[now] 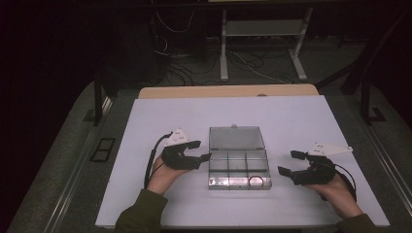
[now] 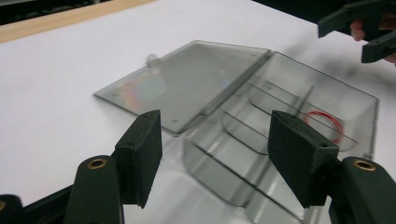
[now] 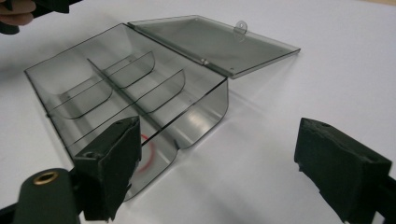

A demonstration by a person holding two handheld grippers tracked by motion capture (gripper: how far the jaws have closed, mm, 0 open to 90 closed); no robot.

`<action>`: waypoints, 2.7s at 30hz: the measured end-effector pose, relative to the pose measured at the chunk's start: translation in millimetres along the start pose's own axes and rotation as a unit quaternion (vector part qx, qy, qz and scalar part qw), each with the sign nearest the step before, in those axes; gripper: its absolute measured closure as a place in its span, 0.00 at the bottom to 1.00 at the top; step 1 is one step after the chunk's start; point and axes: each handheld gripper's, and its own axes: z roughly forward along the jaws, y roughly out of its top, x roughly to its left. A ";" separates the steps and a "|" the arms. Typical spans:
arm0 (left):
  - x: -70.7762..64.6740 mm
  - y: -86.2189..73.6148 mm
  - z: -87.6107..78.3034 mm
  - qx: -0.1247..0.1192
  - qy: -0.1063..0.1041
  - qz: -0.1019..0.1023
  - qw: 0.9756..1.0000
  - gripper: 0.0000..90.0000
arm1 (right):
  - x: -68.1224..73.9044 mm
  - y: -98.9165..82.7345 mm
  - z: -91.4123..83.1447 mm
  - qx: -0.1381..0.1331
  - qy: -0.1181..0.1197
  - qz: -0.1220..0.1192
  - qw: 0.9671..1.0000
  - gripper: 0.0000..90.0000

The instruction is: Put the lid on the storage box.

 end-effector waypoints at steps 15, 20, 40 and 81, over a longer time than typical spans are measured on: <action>30.8 4.7 12.4 -0.009 0.048 -0.032 0.998 0.43 | -29.7 33.0 27.1 0.004 -0.003 0.028 1.000 0.17; 40.5 6.0 22.3 0.000 0.057 -0.038 0.998 0.48 | -36.2 44.7 37.4 0.006 -0.011 0.033 0.999 0.26; 55.1 6.4 61.6 0.037 0.062 -0.035 0.997 0.83 | -56.3 64.0 80.7 0.021 -0.014 0.039 0.999 0.66; 54.1 -3.6 80.2 0.103 0.038 -0.050 0.993 0.99 | -60.9 44.9 108.2 0.099 -0.007 0.058 0.993 0.99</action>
